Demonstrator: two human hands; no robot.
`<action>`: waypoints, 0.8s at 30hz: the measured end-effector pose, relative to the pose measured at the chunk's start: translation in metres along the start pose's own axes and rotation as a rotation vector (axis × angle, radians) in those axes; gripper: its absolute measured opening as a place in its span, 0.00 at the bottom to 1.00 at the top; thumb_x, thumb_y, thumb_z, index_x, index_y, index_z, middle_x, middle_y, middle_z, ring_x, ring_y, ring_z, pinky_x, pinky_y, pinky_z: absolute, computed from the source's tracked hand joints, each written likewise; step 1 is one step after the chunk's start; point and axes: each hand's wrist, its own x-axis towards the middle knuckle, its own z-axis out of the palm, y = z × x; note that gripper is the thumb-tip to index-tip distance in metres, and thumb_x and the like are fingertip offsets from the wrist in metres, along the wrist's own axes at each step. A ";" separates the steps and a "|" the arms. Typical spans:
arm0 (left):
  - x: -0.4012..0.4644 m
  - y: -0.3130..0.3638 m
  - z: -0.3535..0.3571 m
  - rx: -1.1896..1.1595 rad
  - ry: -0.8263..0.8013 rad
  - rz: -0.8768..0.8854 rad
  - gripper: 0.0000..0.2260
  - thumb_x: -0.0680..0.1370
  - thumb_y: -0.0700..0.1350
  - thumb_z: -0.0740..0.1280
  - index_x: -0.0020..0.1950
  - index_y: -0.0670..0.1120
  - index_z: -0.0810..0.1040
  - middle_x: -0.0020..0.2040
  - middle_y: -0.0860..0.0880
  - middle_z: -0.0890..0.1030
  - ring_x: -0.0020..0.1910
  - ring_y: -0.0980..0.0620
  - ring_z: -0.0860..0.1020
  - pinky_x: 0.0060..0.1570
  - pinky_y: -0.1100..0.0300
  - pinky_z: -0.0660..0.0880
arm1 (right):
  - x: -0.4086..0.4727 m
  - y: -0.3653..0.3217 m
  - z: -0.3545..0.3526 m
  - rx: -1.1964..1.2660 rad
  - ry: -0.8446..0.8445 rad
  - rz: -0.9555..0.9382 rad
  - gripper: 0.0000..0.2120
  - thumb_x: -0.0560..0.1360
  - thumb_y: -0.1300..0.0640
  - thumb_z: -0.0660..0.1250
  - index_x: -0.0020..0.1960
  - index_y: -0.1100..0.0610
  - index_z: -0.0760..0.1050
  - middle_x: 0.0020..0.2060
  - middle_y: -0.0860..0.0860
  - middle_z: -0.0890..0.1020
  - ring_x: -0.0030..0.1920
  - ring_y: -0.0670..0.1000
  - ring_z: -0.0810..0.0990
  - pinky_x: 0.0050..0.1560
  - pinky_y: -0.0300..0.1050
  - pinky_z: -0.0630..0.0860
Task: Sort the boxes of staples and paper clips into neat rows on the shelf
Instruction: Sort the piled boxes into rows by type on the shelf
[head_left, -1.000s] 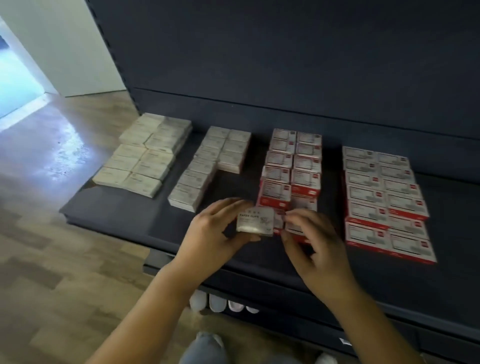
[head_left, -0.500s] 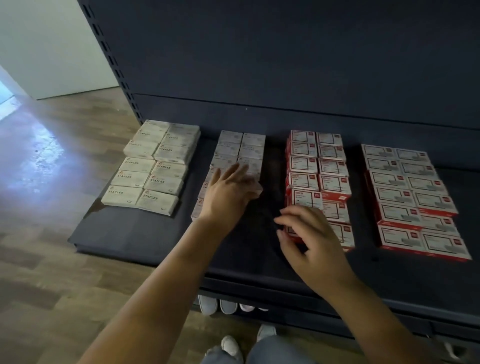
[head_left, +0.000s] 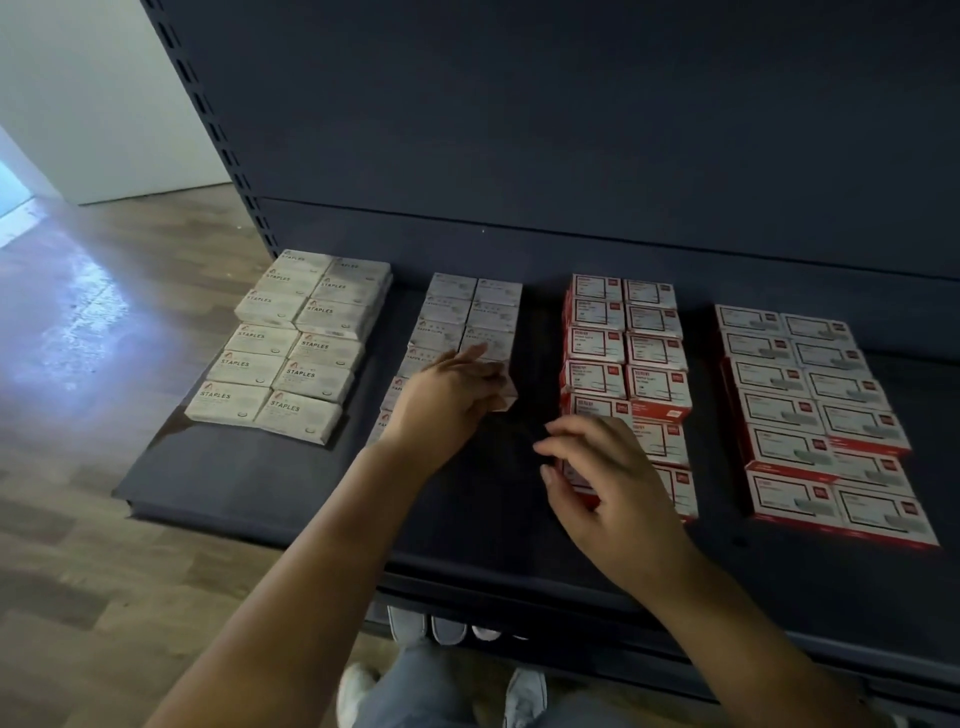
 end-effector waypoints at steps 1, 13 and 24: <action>0.001 -0.001 -0.003 -0.033 -0.019 0.002 0.09 0.68 0.39 0.68 0.46 0.40 0.84 0.50 0.43 0.83 0.55 0.40 0.79 0.55 0.49 0.70 | 0.001 -0.002 0.002 -0.003 0.012 0.004 0.12 0.74 0.54 0.60 0.50 0.59 0.79 0.50 0.52 0.77 0.54 0.48 0.72 0.55 0.45 0.71; 0.019 -0.017 -0.005 -0.147 -0.002 0.214 0.14 0.71 0.45 0.60 0.40 0.44 0.85 0.42 0.48 0.84 0.49 0.48 0.80 0.43 0.60 0.77 | 0.036 -0.026 0.028 -0.068 0.200 0.073 0.12 0.74 0.57 0.61 0.50 0.61 0.79 0.50 0.53 0.78 0.54 0.49 0.73 0.57 0.38 0.68; 0.019 -0.038 -0.011 0.031 -0.062 0.458 0.17 0.70 0.43 0.56 0.45 0.45 0.85 0.46 0.47 0.84 0.46 0.47 0.83 0.36 0.55 0.80 | 0.038 -0.024 0.043 -0.096 0.195 0.076 0.11 0.73 0.57 0.62 0.50 0.59 0.79 0.49 0.52 0.78 0.53 0.51 0.74 0.55 0.44 0.71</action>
